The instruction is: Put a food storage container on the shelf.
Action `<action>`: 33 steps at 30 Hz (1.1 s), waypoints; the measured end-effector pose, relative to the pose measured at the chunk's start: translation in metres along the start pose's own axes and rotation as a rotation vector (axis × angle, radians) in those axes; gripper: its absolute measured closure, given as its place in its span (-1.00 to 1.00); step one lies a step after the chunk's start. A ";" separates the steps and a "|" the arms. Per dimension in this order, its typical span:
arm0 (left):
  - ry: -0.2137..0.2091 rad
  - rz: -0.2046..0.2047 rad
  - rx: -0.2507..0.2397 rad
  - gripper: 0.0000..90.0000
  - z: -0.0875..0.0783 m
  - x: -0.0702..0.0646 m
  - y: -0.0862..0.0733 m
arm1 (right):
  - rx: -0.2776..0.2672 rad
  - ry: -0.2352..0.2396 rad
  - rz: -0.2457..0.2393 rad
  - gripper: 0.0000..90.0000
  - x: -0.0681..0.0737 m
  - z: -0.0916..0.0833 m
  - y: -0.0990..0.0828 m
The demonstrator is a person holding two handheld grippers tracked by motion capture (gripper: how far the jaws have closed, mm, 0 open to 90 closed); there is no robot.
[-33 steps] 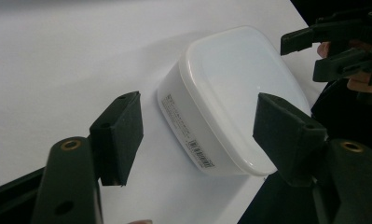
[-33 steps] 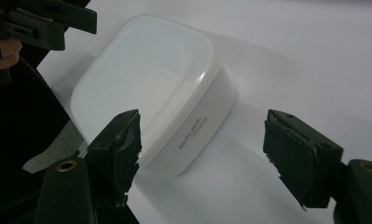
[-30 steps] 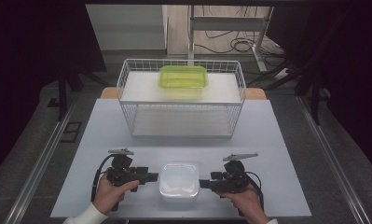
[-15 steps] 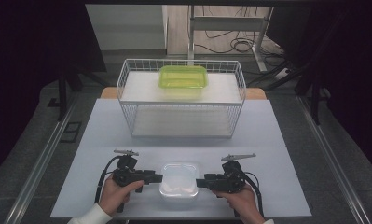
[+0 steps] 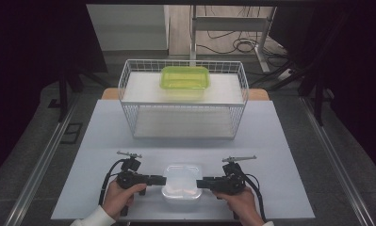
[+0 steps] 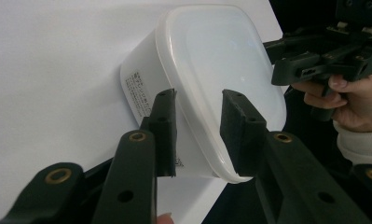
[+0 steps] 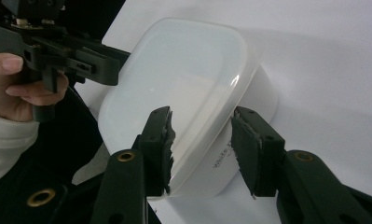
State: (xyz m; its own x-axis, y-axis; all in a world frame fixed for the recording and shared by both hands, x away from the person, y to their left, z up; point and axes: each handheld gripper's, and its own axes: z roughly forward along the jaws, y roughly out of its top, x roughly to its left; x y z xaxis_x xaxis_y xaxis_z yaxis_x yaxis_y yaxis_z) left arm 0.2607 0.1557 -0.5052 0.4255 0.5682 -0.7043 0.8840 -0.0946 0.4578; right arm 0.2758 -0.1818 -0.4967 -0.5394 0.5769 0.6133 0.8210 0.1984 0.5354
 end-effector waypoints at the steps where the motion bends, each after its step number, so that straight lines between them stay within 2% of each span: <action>1: -0.001 -0.007 -0.002 0.52 0.000 0.000 0.000 | -0.003 0.005 0.015 0.37 -0.001 -0.001 0.000; 6: -0.034 -0.052 -0.019 0.58 -0.001 0.004 -0.003 | -0.020 0.042 0.085 0.46 -0.006 -0.003 -0.002; 10: -0.032 -0.050 -0.028 0.61 -0.003 0.002 -0.004 | -0.031 0.051 0.111 0.51 -0.006 -0.004 -0.004; 13: -0.048 -0.055 -0.041 0.66 -0.005 0.002 -0.005 | -0.052 0.064 0.130 0.58 -0.006 -0.006 -0.004; 21: -0.055 -0.045 -0.059 0.75 -0.008 0.001 -0.005 | -0.077 0.069 0.114 0.66 -0.004 -0.009 -0.005; 24: -0.055 -0.042 -0.064 0.78 -0.009 0.000 -0.006 | -0.085 0.067 0.100 0.70 -0.002 -0.011 -0.005; 26: -0.071 -0.039 -0.056 0.79 -0.009 -0.001 -0.006 | -0.089 0.063 0.077 0.72 -0.001 -0.011 -0.004; 29: -0.042 -0.008 -0.062 0.79 -0.009 -0.004 -0.006 | -0.091 0.045 0.038 0.73 0.002 -0.012 -0.003; 33: -0.030 0.012 -0.067 0.79 -0.010 -0.006 -0.006 | -0.097 0.044 0.030 0.74 0.002 -0.012 -0.003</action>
State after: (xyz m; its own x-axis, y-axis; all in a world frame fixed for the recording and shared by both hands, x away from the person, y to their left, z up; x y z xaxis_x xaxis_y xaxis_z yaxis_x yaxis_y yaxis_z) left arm 0.2508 0.1607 -0.4982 0.4427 0.5427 -0.7138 0.8643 -0.0461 0.5009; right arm 0.2699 -0.1907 -0.4895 -0.5243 0.5457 0.6537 0.8161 0.1028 0.5688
